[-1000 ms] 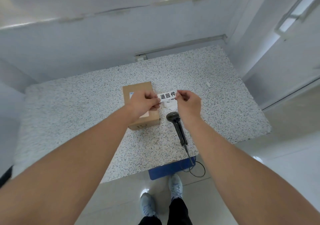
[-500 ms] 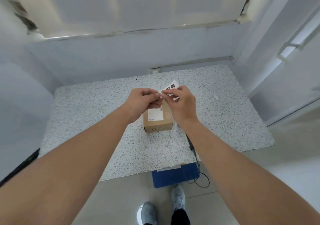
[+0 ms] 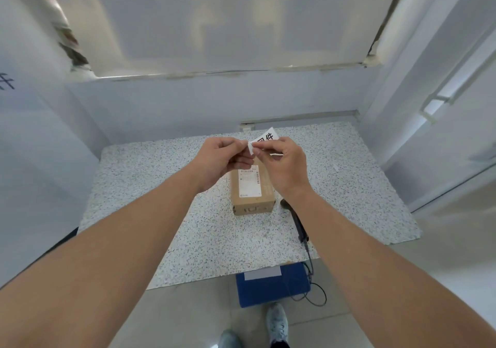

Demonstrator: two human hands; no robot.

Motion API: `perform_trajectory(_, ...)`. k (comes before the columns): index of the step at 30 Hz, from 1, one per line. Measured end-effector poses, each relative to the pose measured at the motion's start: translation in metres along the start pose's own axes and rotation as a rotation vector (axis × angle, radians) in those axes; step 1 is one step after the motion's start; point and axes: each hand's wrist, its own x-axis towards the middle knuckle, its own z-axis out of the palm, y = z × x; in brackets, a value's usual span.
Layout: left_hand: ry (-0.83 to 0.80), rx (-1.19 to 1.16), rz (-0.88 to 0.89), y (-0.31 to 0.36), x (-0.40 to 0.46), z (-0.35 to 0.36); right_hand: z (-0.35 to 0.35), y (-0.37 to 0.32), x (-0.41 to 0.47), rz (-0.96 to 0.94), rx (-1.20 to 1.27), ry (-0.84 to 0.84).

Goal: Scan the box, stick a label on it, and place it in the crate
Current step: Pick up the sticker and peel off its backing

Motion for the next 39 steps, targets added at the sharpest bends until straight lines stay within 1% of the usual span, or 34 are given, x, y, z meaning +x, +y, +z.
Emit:
perform_trajectory(7,-0.043,-0.001,0.005,0.007,-0.011,-0.002,-0.003,-0.009,-0.009,0.011,0.063,-0.019)
perform_trajectory(15,-0.033,0.040,0.038,0.023,-0.022,0.013,-0.022,-0.012,-0.010,0.006,0.077,-0.044)
perform_trajectory(19,-0.037,0.150,0.043,0.030,-0.023,0.026,-0.038,-0.014,-0.011,0.019,0.084,-0.094)
perform_trajectory(22,-0.034,0.262,0.083,0.035,-0.025,0.038,-0.049,-0.016,-0.011,0.049,0.029,-0.111)
perform_trajectory(25,-0.016,0.309,0.118,0.039,-0.028,0.051,-0.059,-0.018,-0.011,0.018,-0.041,-0.099)
perform_trajectory(29,-0.014,0.316,0.133,0.045,-0.033,0.064,-0.072,-0.023,-0.011,-0.012,-0.051,-0.112)
perform_trajectory(39,0.035,0.333,0.171,0.052,-0.041,0.080,-0.084,-0.031,-0.013,-0.093,-0.008,-0.130)
